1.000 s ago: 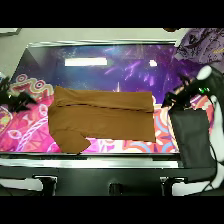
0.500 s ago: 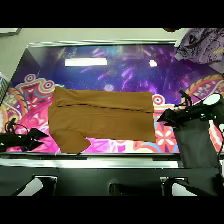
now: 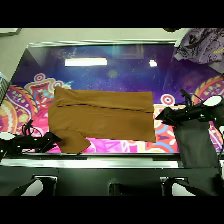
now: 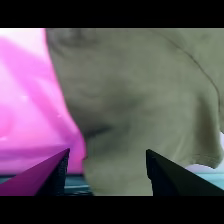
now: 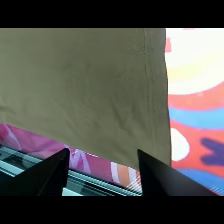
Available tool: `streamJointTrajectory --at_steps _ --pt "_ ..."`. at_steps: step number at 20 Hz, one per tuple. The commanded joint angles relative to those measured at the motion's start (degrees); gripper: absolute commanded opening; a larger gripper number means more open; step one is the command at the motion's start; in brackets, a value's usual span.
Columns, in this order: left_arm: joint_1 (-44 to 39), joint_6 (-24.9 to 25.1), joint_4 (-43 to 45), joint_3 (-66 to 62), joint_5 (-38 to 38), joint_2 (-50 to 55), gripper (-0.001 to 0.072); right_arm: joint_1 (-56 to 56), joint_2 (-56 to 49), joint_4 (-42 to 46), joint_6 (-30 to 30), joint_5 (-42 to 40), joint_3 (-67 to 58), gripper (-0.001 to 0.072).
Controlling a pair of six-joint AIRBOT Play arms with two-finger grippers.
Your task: Fold the clothes and pants, and hang the long-sleeved shirts on hangers.
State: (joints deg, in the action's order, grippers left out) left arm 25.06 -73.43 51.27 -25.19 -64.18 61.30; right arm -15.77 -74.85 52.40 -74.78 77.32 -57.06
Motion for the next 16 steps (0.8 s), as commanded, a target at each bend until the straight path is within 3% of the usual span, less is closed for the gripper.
streamJointTrajectory --at_steps 1,3,4,9,16 --pt "-4.9 0.0 -2.5 0.4 3.5 2.4 0.0485 0.0 0.0 -2.0 0.0 0.0 0.0 0.0479" --pt "-6.6 0.0 -3.3 0.3 3.2 4.6 0.0217 0.0 0.0 -1.9 -0.1 -0.1 0.0 0.0479" --pt "-6.9 1.1 -3.3 0.3 2.8 5.0 0.0009 0.0 0.0 -1.1 -0.5 0.2 0.1 0.0479" --pt "-6.8 1.3 -3.3 -1.2 1.4 4.8 0.0016 -0.1 0.0 9.9 -1.5 0.6 2.9 0.048" --pt "-6.8 1.5 -3.1 -4.5 -0.3 4.8 0.0016 -0.1 0.0 8.0 -0.4 -5.9 17.2 0.0484"
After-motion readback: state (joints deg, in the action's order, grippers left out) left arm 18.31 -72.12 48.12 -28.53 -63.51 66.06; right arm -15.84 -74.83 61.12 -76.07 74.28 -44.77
